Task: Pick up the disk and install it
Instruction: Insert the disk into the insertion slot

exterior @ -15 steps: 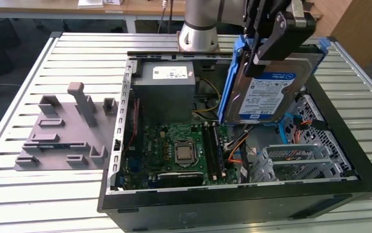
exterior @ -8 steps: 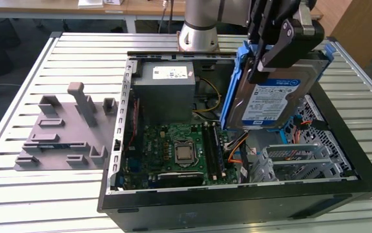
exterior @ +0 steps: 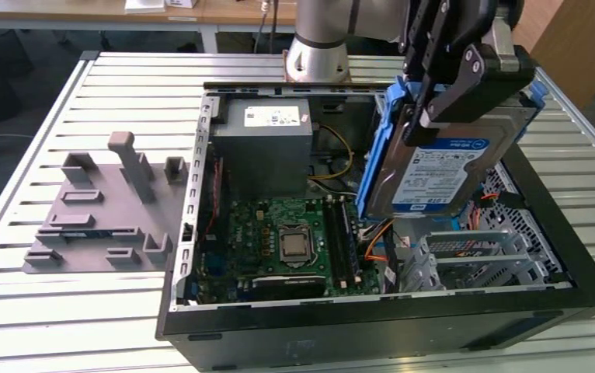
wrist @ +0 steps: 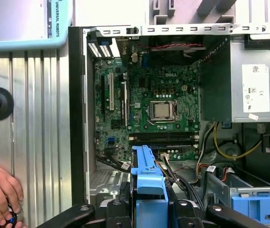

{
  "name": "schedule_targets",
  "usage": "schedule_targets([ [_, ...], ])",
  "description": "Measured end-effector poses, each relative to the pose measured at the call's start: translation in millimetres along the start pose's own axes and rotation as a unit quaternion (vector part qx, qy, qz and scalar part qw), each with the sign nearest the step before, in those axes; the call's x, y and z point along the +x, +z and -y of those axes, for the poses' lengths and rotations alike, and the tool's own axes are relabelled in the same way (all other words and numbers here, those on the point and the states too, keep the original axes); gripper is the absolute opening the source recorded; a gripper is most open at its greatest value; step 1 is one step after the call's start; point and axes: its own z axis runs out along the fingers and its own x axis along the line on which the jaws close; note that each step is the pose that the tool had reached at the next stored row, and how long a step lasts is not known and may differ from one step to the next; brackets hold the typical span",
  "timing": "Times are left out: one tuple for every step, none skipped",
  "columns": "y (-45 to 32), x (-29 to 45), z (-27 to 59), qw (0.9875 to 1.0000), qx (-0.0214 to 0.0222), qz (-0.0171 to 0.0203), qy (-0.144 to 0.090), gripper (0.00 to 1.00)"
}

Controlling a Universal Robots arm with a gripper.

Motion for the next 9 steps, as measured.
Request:
schedule_targets([
  [0.1, 0.9, 0.8, 1.0000, 0.0000, -0.0003, 0.000, 0.36],
  [0.2, 1.6, 2.0, 1.0000, 0.0000, -0.0005, 0.000, 0.36],
  [0.2, 1.9, 3.7, 1.0000, 0.0000, -0.0008, 0.000, 0.36],
  [0.3, 2.0, 5.7, 1.0000, 0.0001, -0.0010, 0.000, 0.36],
  [0.4, 2.0, 7.3, 1.0000, 0.0001, -0.0014, 0.000, 0.36],
  [0.5, 2.2, 8.4, 1.0000, 0.0001, -0.0018, 0.000, 0.36],
  [0.6, 2.8, 9.2, 1.0000, 0.0001, -0.0020, 0.000, 0.36],
  [0.7, 3.5, 10.0, 1.0000, 0.0001, -0.0022, 0.000, 0.36],
  [0.9, 4.5, 10.6, 1.0000, 0.0001, -0.0023, 0.000, 0.36],
])
